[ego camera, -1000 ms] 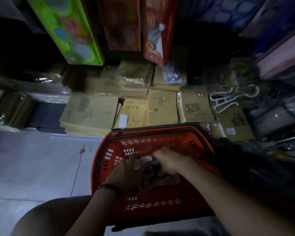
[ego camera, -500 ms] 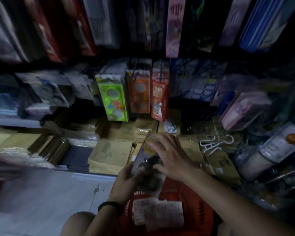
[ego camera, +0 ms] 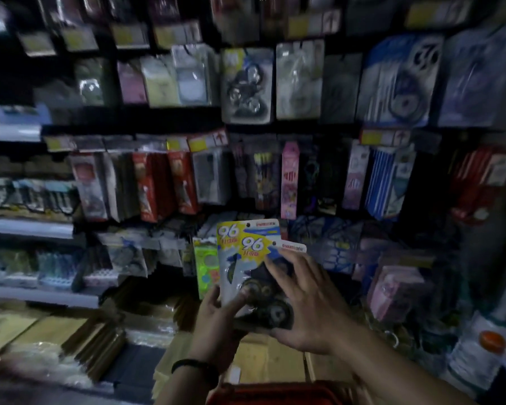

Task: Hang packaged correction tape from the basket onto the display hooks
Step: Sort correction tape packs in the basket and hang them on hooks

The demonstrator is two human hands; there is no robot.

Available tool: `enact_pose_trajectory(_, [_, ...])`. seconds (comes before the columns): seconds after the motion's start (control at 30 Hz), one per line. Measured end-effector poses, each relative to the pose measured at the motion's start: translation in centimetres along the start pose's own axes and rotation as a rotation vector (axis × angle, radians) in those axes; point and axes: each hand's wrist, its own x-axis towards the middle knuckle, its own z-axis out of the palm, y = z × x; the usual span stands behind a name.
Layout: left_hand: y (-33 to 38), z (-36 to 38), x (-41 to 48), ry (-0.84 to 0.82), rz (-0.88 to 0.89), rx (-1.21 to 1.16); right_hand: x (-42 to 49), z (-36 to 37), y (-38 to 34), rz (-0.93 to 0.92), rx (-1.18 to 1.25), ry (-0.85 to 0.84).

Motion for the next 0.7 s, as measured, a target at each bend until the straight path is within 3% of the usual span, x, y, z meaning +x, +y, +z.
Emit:
enact_pose_trajectory(0.47, [15.9, 5.0, 4.3, -0.088, 0.183, 0.13, 13.2, -11.5, 4.0, -0.129, -0.061, 0.149])
enact_pose_trajectory(0.6, [19.0, 4.9, 6.4, 0.023, 0.337, 0.25, 17.2, -13.6, 4.8, -0.145, -0.092, 0.155])
enact_pose_trajectory(0.7, [21.0, 4.2, 8.3, 0.237, 0.601, 0.429, 20.6, -15.1, 5.3, -0.13, -0.129, 0.173])
